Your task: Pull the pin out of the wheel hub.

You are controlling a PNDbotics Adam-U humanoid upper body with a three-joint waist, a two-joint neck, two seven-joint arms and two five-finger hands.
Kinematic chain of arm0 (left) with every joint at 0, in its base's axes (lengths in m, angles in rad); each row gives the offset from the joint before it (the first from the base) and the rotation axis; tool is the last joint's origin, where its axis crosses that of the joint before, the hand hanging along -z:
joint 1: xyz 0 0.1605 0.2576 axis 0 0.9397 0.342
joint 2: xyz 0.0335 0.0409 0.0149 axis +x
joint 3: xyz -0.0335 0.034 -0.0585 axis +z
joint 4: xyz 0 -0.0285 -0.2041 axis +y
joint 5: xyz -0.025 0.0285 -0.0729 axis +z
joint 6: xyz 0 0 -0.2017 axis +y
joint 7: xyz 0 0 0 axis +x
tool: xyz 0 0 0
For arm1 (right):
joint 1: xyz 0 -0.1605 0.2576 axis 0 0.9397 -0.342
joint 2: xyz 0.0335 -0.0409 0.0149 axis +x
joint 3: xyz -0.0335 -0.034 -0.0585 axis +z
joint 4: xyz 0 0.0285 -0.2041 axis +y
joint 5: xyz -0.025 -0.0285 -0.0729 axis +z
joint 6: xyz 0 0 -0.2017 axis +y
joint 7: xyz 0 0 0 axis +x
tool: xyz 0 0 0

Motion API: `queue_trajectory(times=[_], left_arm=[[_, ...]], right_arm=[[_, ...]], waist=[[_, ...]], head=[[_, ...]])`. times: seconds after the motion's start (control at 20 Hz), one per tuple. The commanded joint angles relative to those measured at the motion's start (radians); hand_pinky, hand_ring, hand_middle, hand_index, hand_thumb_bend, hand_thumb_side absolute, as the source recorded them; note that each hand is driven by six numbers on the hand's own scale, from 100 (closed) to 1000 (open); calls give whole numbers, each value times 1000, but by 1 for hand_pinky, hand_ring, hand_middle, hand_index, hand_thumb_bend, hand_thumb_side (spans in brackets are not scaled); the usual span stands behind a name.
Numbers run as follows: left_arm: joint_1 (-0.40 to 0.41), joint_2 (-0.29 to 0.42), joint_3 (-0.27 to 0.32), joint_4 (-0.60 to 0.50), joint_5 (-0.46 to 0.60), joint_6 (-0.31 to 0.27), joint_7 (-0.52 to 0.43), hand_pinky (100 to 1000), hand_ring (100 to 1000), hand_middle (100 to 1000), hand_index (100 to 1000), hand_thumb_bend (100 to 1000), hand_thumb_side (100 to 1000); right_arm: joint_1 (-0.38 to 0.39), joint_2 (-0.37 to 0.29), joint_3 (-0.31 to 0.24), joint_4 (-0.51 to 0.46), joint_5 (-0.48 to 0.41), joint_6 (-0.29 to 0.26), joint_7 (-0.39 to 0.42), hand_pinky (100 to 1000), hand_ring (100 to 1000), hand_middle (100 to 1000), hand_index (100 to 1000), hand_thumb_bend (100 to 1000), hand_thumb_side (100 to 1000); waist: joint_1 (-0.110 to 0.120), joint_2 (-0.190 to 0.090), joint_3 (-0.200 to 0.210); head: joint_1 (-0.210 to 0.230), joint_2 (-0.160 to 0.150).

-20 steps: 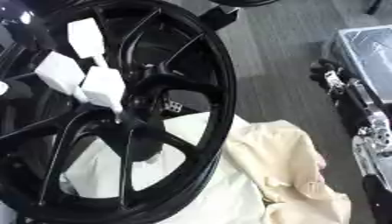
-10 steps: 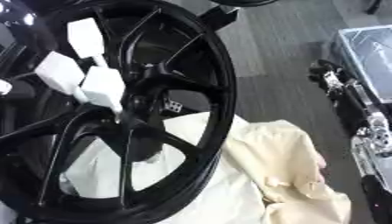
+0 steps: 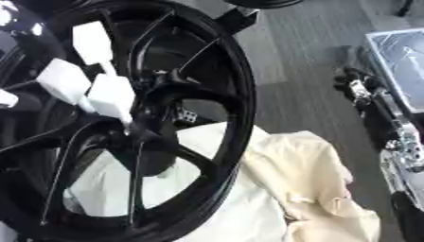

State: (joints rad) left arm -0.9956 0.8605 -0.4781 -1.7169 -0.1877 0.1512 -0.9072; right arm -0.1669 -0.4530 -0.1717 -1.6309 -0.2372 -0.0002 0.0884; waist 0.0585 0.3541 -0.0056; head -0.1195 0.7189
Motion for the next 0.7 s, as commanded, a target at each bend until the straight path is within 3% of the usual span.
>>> queue_trajectory(times=[0.05, 0.7], left_arm=[[-20, 12, 7, 1, -6, -4, 0, 734, 688, 692, 802, 470, 329], [-20, 5, -16, 16, -23, -18, 0, 733, 680, 675, 789, 457, 278]], right_arm=[[-7, -15, -6, -7, 4, -1, 3, 1000, 868, 792, 899, 100, 695], [-7, -13, -8, -6, 4, -2, 3, 1000, 868, 791, 899, 100, 698]], waist=[[-3, -15, 0], [-2, -15, -3]], head=[[1, -11], [2, -12]])
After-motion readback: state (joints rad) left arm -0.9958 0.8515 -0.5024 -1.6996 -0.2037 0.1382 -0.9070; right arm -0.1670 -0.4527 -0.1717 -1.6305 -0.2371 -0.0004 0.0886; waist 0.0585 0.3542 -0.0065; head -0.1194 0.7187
